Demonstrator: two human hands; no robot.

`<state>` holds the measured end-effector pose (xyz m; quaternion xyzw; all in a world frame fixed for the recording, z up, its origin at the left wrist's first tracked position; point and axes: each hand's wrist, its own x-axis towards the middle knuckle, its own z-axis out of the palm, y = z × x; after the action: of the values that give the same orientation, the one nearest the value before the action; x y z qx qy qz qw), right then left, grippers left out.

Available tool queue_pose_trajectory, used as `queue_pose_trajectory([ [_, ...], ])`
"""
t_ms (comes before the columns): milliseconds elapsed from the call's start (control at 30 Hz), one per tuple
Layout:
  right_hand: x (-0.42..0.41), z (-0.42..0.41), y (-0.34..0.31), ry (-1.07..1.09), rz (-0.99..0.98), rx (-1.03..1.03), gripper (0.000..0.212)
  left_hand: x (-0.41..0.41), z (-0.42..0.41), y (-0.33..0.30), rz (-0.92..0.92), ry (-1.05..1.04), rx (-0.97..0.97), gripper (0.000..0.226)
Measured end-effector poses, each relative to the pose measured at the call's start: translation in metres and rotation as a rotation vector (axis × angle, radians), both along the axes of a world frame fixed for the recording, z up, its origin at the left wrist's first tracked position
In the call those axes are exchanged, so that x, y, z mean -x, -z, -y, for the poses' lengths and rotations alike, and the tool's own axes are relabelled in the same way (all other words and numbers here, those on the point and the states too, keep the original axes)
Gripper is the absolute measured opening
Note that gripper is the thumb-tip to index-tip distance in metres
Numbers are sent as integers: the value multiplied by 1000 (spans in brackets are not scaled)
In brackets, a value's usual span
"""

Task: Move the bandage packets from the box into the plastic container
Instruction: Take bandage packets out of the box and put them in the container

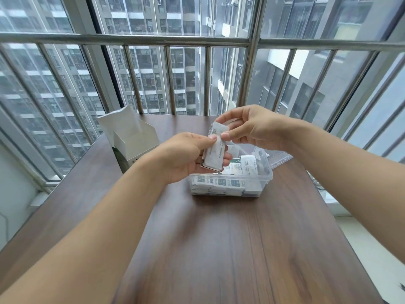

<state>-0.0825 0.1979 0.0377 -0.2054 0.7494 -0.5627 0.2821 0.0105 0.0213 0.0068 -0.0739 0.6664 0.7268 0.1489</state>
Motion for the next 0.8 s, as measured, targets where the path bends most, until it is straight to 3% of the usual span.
queue_pose_trajectory([
  [200, -5, 3, -5, 55, 51, 4, 35, 5, -5, 7, -97, -186, 47, 8],
  [633, -1, -9, -2, 211, -117, 35, 39, 8, 2, 16, -147, -476, 26, 10],
  [800, -2, -20, -7, 269, -387, -1, 27, 7, 3, 18, -208, -560, 30, 14],
])
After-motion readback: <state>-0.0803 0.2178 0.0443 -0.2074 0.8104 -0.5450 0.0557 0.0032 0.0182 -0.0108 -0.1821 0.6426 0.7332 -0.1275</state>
